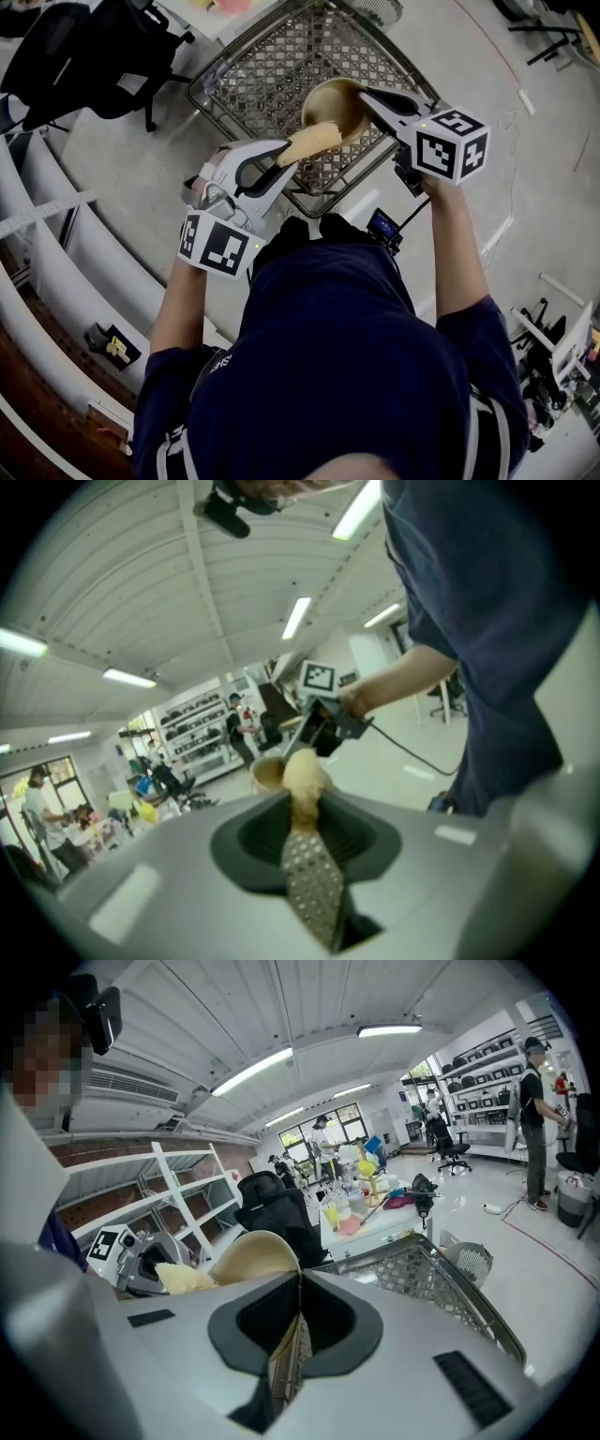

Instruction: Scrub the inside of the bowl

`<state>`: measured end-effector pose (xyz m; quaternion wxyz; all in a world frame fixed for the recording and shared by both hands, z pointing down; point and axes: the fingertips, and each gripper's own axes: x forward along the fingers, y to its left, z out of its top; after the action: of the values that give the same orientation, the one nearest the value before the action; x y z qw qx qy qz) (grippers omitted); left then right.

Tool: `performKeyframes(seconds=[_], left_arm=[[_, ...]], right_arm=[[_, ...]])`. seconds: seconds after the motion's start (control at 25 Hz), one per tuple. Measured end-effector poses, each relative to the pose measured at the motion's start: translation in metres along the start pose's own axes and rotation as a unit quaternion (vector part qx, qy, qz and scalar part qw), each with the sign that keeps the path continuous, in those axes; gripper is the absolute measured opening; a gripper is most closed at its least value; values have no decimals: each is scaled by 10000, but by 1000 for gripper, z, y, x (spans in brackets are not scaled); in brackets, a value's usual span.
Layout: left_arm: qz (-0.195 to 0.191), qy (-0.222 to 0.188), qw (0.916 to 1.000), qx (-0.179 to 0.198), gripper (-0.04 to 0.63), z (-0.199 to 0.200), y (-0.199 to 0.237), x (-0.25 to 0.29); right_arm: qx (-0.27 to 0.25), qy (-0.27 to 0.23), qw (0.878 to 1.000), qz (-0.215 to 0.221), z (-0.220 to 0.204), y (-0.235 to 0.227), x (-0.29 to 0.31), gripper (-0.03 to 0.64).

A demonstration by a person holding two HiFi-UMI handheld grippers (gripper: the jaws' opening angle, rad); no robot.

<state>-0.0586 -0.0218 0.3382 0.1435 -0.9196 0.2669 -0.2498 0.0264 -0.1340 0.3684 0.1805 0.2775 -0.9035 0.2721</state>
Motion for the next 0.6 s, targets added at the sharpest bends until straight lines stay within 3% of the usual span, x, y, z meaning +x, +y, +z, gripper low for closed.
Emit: performKeyframes(seconds=[0.6], left_arm=[[-200, -37, 9998, -80, 80, -2, -21, 12]], right_arm=[[169, -37, 9998, -40, 4, 4, 4, 15]])
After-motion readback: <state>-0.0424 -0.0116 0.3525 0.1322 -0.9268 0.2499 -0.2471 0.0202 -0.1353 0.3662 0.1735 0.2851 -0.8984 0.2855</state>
